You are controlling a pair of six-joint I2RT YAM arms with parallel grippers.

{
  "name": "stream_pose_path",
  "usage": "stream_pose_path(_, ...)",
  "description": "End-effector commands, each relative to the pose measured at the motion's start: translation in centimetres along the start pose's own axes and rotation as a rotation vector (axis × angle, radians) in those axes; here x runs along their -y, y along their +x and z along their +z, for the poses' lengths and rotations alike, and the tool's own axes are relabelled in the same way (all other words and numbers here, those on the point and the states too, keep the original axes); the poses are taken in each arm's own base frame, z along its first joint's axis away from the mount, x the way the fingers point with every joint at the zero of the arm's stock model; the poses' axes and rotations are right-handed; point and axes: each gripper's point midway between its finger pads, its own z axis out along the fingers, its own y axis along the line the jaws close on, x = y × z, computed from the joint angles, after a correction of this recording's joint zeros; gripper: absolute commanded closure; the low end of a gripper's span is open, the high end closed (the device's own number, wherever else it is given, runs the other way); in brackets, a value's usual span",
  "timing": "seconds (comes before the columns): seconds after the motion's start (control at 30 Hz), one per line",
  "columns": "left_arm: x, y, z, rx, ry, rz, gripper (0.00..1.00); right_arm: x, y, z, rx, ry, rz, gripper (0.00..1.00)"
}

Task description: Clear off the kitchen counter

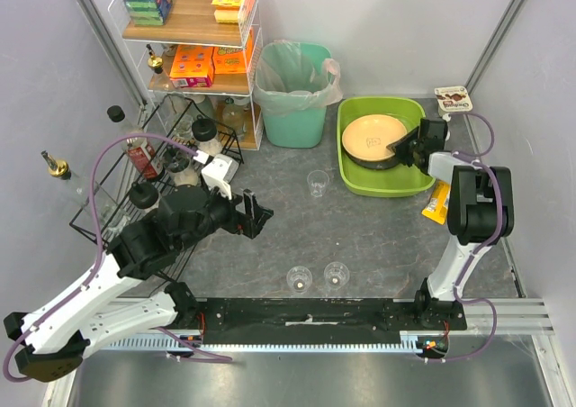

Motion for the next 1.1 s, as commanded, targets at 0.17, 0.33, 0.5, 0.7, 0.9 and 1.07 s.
stream_pose_path(0.17,0.4,-0.7,0.1,0.026,0.02,0.007,0.05,0.9,-0.1,0.0,0.02,0.085,-0.147,0.47)
stream_pose_path(0.33,0.4,-0.7,-0.1,0.028,0.021,0.003,0.05,1.0,-1.2,-1.6,0.054,0.14,-0.225,0.34)
stream_pose_path(0.5,0.4,-0.6,0.0,0.023,0.021,0.003,0.05,1.7,-2.4,-3.4,0.098,0.217,-0.309,0.18)
stream_pose_path(0.7,0.4,-0.6,-0.2,0.025,0.023,-0.003,0.05,1.9,-3.3,-5.6,0.142,0.245,-0.376,0.13)
stream_pose_path(0.9,0.6,-0.3,-0.1,0.013,0.032,-0.006,0.05,-0.1,-4.2,-8.6,0.174,0.196,-0.478,0.13)
stream_pose_path(1.07,1.2,0.7,0.4,-0.033,0.066,-0.001,0.01,-3.1,-2.7,-13.1,0.152,0.079,-0.642,0.1)
